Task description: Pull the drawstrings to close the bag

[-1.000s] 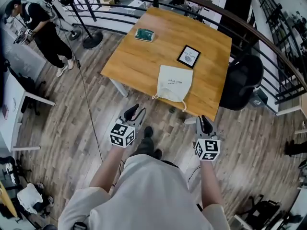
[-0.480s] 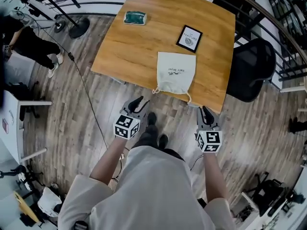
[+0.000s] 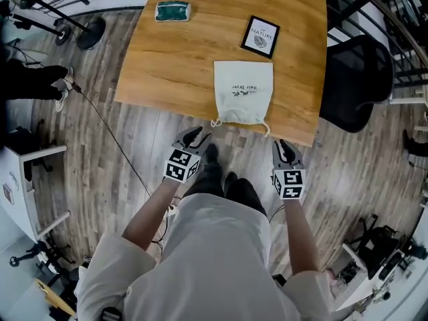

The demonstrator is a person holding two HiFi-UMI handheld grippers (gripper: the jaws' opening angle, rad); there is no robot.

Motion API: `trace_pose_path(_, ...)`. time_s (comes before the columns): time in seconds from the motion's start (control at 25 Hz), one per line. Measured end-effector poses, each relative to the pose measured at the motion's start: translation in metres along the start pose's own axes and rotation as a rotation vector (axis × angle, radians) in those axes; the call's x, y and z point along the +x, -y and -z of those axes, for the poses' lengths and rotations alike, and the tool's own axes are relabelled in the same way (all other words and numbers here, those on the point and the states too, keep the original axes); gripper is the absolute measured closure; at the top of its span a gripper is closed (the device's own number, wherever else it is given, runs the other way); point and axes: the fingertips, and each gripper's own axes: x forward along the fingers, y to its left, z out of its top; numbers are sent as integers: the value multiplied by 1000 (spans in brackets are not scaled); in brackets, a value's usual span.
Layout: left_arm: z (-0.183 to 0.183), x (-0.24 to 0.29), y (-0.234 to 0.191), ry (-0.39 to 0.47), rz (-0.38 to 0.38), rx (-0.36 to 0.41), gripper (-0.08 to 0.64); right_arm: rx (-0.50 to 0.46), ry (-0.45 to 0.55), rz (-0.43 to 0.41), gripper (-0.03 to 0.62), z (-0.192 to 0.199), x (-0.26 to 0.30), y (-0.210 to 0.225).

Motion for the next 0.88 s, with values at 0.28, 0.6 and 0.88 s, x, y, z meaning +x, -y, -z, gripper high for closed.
trace_pose_path(0.28, 19, 40, -4, -74, 42, -14, 426, -24, -103, 1, 531, 32, 37, 3)
trace_pose_path(0.6, 45, 92, -13, -160, 14, -5, 428, -59, -185, -43, 531, 63, 81, 17)
trace_pose_path(0.88, 68, 122, -22, -241, -46, -25, 430, -80, -229, -88, 531, 80, 115, 25)
